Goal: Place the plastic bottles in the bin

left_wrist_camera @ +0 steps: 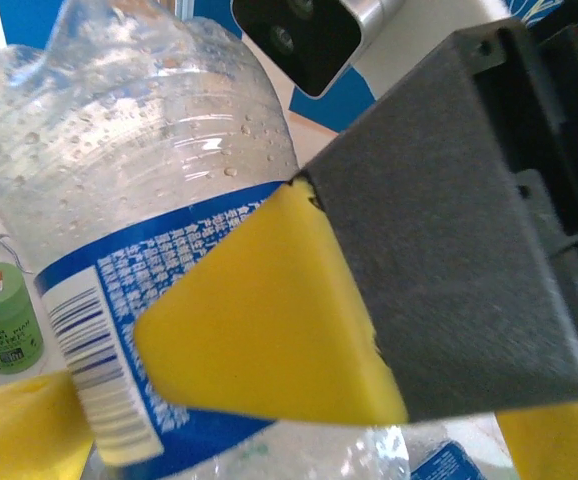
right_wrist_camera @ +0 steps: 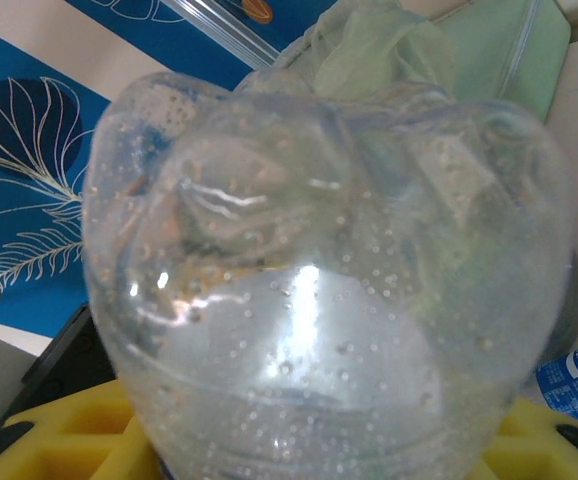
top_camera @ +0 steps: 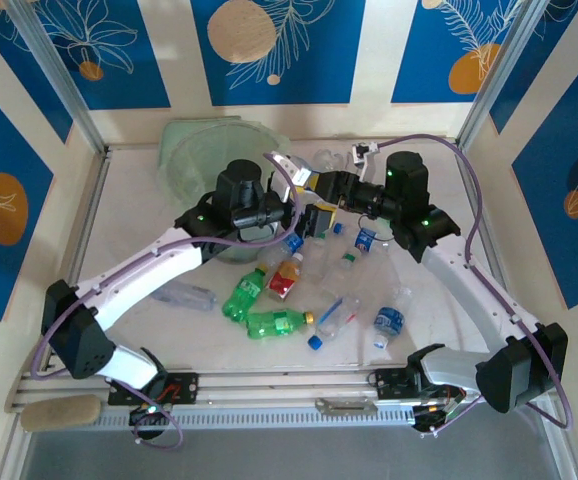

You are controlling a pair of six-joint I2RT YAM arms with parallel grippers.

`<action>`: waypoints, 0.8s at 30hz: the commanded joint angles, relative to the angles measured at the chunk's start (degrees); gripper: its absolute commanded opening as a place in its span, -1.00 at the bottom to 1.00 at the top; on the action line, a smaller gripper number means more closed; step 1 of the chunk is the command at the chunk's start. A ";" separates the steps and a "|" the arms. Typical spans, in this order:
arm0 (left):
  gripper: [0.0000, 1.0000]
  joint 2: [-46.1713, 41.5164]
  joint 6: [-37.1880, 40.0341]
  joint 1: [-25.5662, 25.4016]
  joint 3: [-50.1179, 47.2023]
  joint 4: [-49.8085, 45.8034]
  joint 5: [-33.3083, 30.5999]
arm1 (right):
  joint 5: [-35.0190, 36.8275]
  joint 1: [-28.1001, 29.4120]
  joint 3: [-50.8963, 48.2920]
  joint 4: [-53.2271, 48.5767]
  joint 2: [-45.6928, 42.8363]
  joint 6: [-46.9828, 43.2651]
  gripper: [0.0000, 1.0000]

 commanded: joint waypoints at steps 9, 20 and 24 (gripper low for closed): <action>0.67 0.57 1.32 -0.62 1.22 -0.02 -1.53 | -0.92 1.04 0.63 5.29 -1.54 2.01 -0.03; -0.11 -0.35 1.61 -0.58 0.20 1.37 -3.11 | -1.81 1.10 -0.52 7.55 -1.91 2.69 -0.03; -0.14 -1.16 1.53 -0.62 -0.68 2.28 -3.78 | -1.74 1.12 -0.83 8.05 -1.83 3.08 0.01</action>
